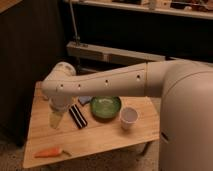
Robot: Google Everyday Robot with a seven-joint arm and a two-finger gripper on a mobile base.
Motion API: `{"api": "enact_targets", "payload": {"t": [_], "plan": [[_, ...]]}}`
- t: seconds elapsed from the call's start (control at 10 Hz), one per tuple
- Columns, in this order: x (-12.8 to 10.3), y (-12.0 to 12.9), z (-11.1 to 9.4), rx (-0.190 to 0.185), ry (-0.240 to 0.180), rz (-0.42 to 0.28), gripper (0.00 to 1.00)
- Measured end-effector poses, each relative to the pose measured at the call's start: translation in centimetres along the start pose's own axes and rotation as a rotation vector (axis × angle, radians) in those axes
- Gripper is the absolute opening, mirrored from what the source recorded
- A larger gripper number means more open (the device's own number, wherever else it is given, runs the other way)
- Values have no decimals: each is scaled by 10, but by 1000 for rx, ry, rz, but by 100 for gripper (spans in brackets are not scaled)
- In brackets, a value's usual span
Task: Place the pepper on the white sponge
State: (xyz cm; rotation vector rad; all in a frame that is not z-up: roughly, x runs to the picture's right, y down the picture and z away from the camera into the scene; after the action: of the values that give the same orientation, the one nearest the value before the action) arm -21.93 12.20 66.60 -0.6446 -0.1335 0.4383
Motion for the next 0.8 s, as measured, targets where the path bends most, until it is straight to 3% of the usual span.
{"api": "enact_targets", "payload": {"t": [0.2,0.3,0.7,0.8], "plan": [[-7,45,7,-74,-35,-106,80],[-8,51,8,-82,-38,-118,80],[-10,52,8,-71,-45,-137,80],[-11,59,12,-48,-90,-199,80]]}}
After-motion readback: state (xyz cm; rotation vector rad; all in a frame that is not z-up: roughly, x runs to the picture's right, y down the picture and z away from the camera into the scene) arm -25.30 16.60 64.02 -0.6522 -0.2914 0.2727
